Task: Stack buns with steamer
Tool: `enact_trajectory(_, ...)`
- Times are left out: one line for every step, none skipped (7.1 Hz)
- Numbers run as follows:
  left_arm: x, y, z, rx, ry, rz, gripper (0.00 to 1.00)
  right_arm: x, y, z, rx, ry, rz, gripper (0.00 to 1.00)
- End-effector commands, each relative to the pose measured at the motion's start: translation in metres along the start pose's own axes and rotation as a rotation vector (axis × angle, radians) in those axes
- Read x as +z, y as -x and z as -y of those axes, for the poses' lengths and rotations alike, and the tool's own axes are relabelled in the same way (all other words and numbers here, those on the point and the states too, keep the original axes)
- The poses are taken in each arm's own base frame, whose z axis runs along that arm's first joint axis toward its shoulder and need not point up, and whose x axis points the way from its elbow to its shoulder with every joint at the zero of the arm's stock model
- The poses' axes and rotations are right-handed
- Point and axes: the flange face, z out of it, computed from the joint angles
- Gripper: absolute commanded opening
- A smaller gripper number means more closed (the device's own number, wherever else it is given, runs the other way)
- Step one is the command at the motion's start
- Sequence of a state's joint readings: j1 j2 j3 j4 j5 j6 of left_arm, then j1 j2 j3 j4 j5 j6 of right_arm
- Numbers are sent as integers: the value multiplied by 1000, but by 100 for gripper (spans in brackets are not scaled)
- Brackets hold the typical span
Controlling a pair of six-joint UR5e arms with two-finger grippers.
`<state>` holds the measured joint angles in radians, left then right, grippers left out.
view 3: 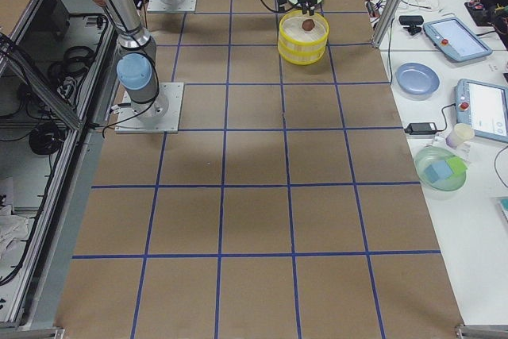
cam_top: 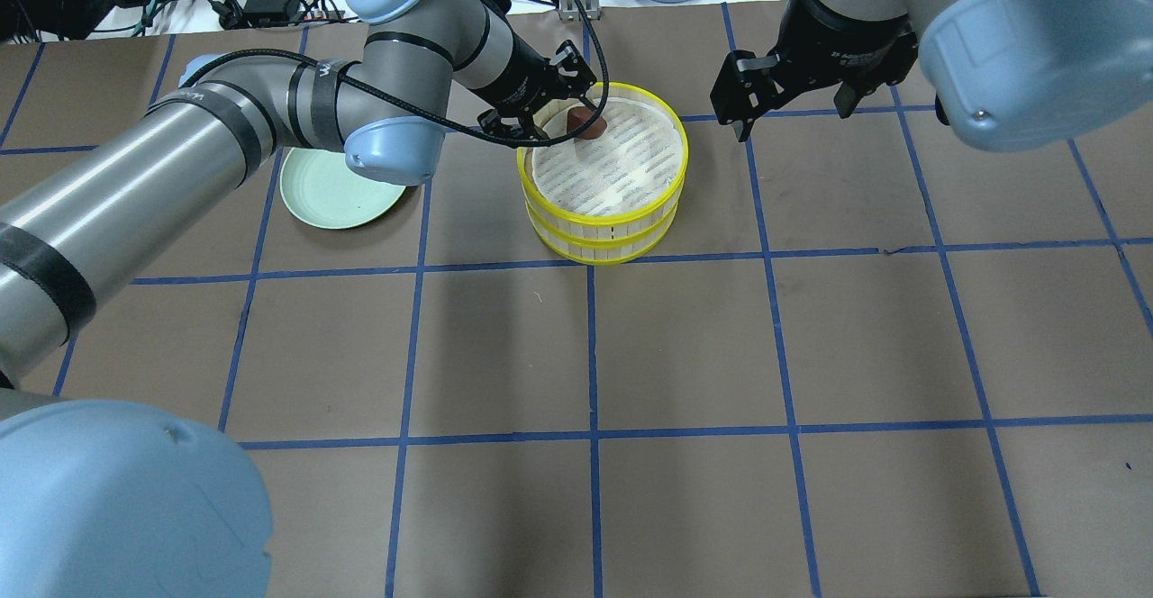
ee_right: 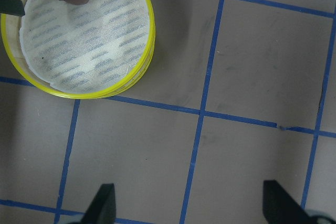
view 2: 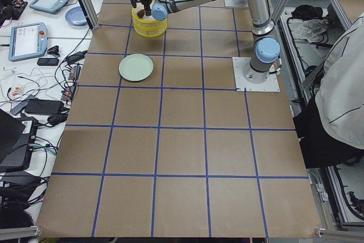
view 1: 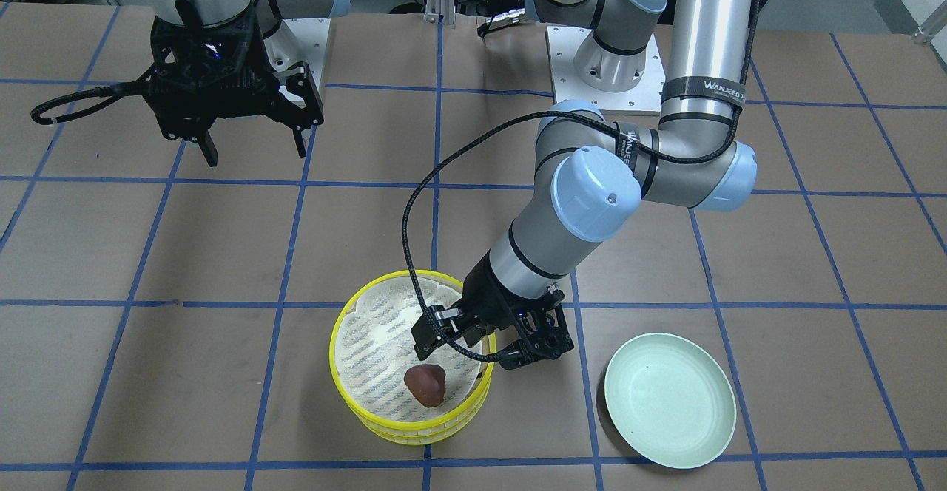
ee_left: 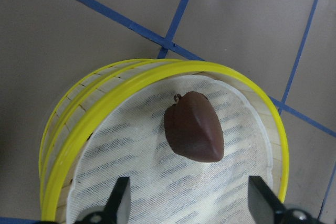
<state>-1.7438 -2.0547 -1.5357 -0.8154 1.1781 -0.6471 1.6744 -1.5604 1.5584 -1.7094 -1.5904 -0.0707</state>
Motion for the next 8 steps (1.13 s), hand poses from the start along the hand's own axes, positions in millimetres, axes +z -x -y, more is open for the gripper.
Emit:
enact_trajectory(-42, 8, 15, 123, -43, 87, 100, -1, -14, 0, 36, 5, 13, 100)
enact_trajectory(-85, 26, 38, 189, -67, 162, 100, -1, -14, -1, 34, 13, 6, 100)
enact_trajectory(-128, 47, 51, 268, -54, 235, 100, 9, -12, -2, 31, 36, 13, 100)
enact_trajectory(-171, 73, 59, 333, -61, 332, 100, 9, -12, -3, 31, 37, 13, 100)
enact_trajectory(-206, 93, 60, 349, -46, 378, 100, 9, -12, -3, 31, 36, 14, 100)
enact_trajectory(-232, 114, 54, 308, -7, 450, 100, 9, -14, -3, 34, 34, 12, 100)
enact_trajectory(-252, 121, 40, 324, 18, 538, 100, 9, -13, -3, 34, 37, 12, 100)
enact_trajectory(-264, 121, 23, 324, 47, 544, 100, 9, -13, -3, 34, 37, 12, 100)
